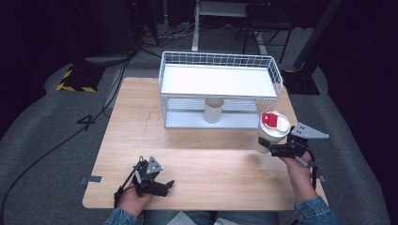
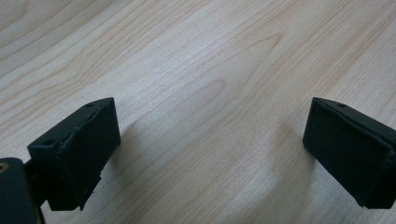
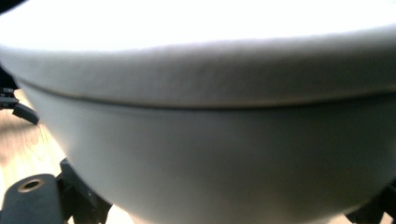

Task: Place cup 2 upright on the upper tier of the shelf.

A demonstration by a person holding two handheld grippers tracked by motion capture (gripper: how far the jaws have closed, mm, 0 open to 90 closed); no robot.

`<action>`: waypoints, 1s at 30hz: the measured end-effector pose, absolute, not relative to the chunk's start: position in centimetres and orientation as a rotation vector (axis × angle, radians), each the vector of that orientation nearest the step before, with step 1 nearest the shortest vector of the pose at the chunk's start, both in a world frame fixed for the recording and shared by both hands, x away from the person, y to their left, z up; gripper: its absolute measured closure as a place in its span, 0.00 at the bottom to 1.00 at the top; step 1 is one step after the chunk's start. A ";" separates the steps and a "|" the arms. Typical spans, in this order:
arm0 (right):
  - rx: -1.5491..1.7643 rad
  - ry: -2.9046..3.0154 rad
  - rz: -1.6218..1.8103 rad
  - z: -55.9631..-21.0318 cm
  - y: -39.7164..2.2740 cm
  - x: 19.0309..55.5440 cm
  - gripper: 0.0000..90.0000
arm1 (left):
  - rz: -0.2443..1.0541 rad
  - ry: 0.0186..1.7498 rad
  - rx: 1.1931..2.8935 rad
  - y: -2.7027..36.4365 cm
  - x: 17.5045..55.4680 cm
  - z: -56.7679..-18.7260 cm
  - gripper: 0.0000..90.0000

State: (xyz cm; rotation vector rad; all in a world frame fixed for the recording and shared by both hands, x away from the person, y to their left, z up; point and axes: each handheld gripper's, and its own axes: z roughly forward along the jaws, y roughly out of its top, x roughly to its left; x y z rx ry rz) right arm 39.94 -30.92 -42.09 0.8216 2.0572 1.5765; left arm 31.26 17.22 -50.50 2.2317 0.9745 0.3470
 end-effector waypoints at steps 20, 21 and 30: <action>0.811 2.044 1.591 -37.4 -29.4 41.2 0.13 | 0.347 0.975 2.231 17.2 31.3 -50.5 0.05; 0.808 2.042 1.591 -37.2 -29.4 41.3 0.13 | 0.347 0.975 2.232 17.2 31.3 -50.5 0.05; 0.804 2.033 1.609 -34.8 -28.6 42.0 0.13 | 0.347 0.974 2.232 17.2 31.3 -50.5 0.05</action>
